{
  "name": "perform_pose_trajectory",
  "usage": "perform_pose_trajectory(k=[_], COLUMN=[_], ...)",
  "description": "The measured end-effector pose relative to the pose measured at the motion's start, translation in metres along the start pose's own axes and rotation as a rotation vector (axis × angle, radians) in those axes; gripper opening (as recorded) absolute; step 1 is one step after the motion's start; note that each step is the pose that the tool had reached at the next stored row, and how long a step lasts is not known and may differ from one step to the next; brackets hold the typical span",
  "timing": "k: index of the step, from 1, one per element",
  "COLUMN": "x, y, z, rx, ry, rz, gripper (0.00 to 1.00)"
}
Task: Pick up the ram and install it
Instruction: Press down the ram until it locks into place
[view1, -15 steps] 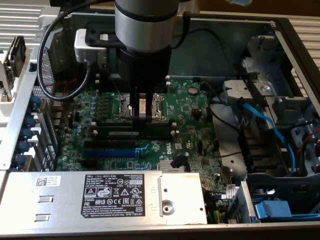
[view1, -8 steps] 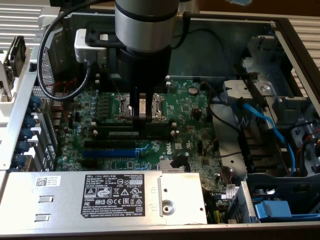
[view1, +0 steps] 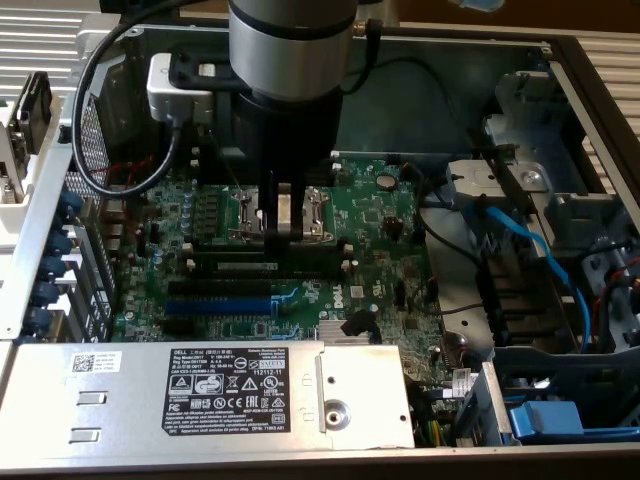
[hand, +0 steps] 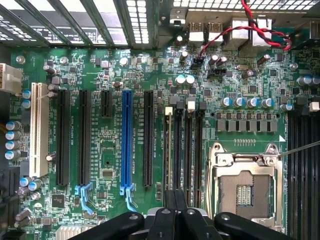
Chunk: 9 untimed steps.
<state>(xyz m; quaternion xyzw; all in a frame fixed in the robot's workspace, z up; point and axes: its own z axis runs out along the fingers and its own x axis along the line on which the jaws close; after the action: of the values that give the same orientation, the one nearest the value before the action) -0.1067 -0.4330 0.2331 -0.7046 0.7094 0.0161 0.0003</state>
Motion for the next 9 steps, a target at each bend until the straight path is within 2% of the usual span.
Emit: perform_pose_trajectory(k=[9], x=[0.0], y=[0.0003], z=[-0.0116], rx=[-0.0001], ry=[0.0002], rz=[0.0], gripper=[0.1])
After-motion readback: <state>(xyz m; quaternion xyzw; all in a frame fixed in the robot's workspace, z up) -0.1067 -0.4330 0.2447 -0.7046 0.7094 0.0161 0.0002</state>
